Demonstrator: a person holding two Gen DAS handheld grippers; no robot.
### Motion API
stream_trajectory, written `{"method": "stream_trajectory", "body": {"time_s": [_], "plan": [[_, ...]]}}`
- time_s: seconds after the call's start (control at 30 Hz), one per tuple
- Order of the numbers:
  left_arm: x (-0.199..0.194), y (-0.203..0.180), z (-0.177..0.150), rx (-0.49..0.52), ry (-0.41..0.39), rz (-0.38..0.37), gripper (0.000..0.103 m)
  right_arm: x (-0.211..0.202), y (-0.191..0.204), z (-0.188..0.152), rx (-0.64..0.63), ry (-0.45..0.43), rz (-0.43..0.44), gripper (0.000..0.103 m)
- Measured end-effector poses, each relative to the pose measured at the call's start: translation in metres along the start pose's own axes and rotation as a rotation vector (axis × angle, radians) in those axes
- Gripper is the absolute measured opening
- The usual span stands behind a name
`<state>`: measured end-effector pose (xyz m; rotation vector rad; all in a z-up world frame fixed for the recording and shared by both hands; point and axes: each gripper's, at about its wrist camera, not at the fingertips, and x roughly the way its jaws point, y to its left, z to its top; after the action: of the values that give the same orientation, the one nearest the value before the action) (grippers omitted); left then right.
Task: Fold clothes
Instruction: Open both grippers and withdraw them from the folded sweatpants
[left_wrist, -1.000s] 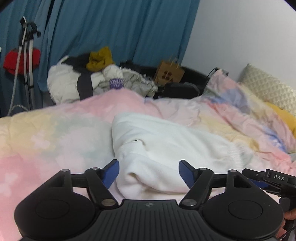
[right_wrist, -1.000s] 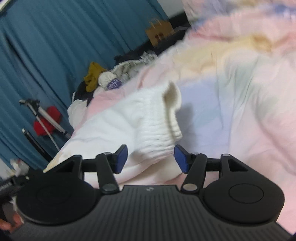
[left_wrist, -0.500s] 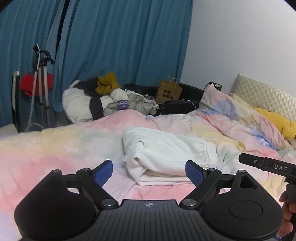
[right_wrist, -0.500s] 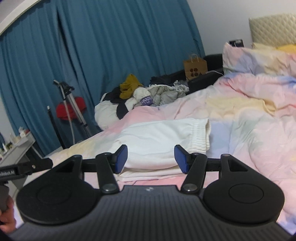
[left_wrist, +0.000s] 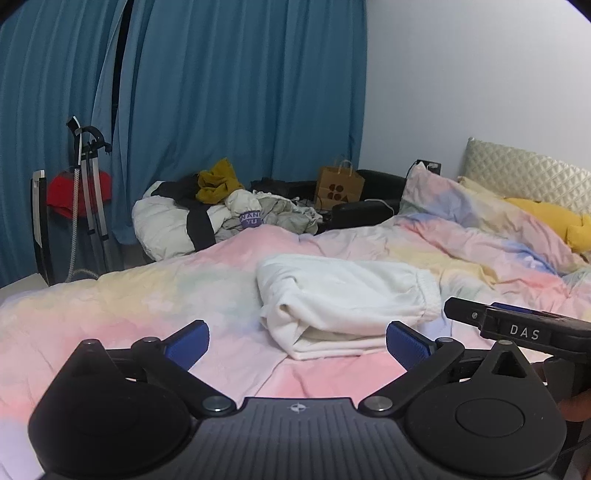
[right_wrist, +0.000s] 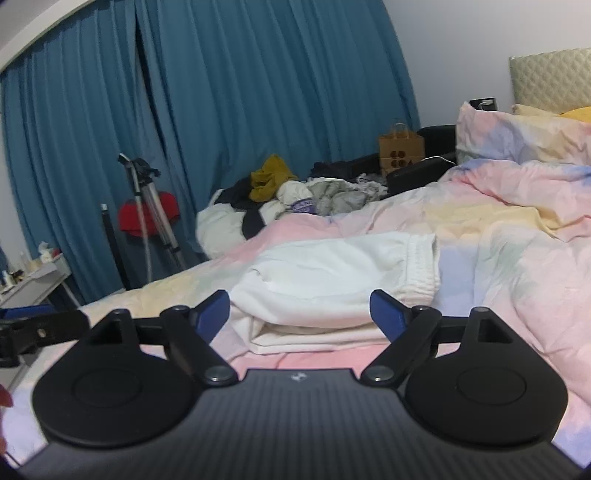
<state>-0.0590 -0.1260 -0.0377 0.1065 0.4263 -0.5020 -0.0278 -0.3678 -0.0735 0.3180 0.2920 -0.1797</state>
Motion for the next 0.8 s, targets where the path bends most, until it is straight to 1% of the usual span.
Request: {"method": "stream_trajectory", "body": {"time_s": [0.13,0.23,0.4,0.6,0.8], "plan": [[0.005,0.007,-0.015,-0.004,-0.005,0.038,0.103,0.007,0.005,-0.016,-0.037,0.011,-0.04,0.084],[0.01,0.015,-0.02,-0.022,0.004,0.055,0.103,0.011,0.013,-0.022,-0.1,0.01,-0.075,0.084],[0.016,0.027,-0.023,-0.056,0.014,0.085,0.103,0.016,0.021,-0.029,-0.157,0.012,-0.084,0.084],[0.016,0.034,-0.023,-0.087,-0.008,0.082,0.103,0.018,0.019,-0.03,-0.156,0.018,-0.076,0.084],[0.018,0.024,-0.024,-0.054,-0.01,0.093,0.103,0.017,0.013,-0.029,-0.13,0.015,-0.077,0.084]]}}
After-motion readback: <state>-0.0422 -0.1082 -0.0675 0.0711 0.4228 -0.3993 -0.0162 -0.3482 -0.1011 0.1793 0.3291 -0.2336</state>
